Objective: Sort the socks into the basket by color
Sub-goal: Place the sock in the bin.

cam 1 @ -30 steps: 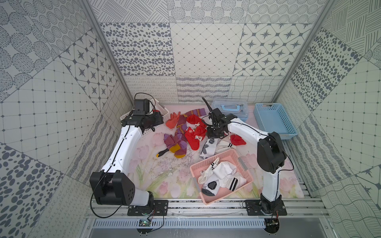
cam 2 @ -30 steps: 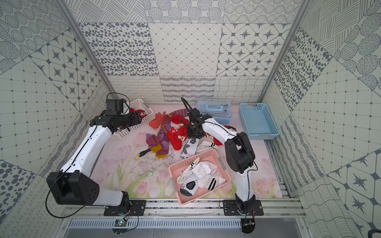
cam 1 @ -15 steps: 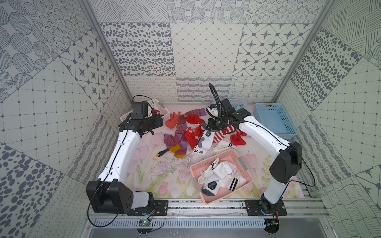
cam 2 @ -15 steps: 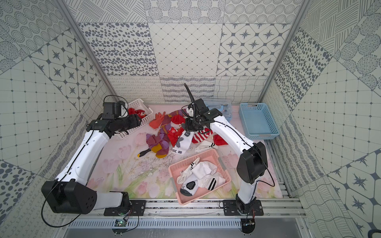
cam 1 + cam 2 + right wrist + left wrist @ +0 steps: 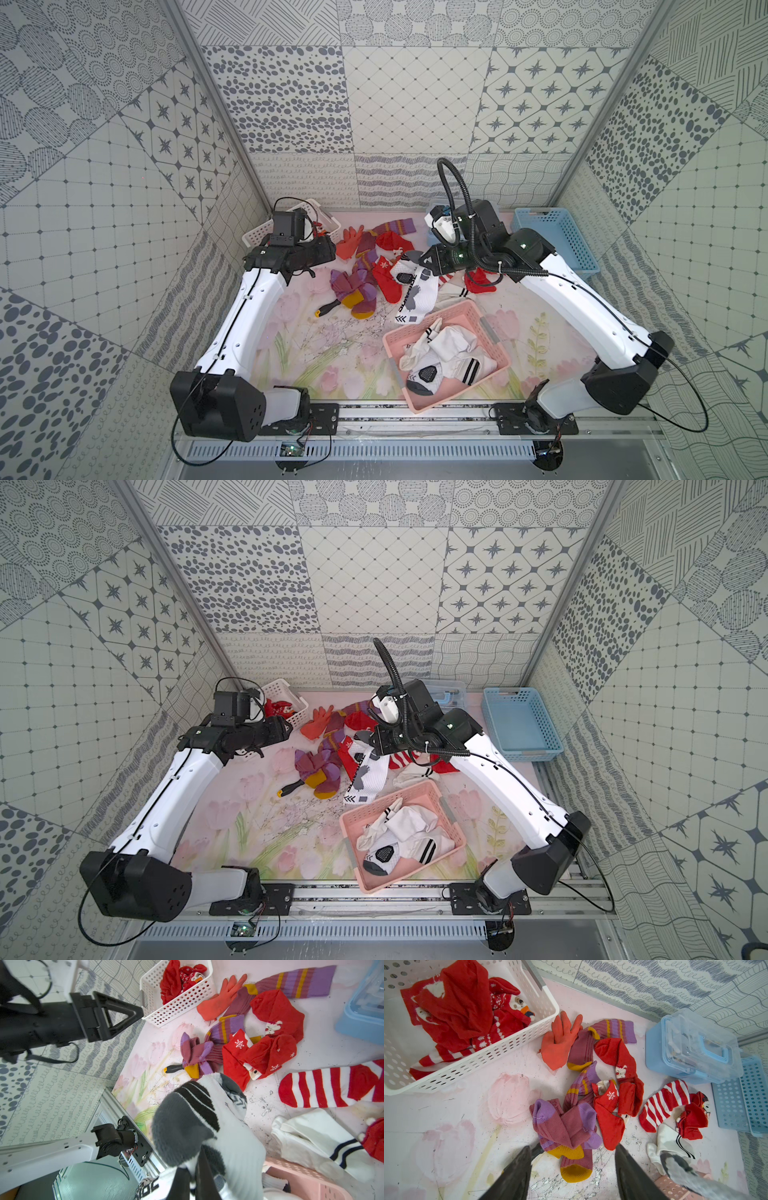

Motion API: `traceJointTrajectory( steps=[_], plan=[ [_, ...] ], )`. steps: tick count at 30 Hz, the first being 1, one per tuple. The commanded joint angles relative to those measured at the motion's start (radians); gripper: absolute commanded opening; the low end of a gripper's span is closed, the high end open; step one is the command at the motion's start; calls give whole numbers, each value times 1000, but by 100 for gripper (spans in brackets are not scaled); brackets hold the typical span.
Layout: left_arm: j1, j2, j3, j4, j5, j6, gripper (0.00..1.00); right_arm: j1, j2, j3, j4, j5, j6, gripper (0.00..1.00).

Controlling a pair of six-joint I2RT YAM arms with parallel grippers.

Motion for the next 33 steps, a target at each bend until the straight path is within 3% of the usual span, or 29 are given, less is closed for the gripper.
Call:
traceJointTrajectory(
  steps=[1,17,33],
  plan=[
    [-35,6,-6,30,12,-2,64,35,-99,-60,-28,27,30,0],
    [-164,97,34,39,-2,21,63,153,-447,-425,-76,49,273,0],
    [-188,100,63,6,-14,47,63,88,-227,-667,18,396,492,0]
  ],
)
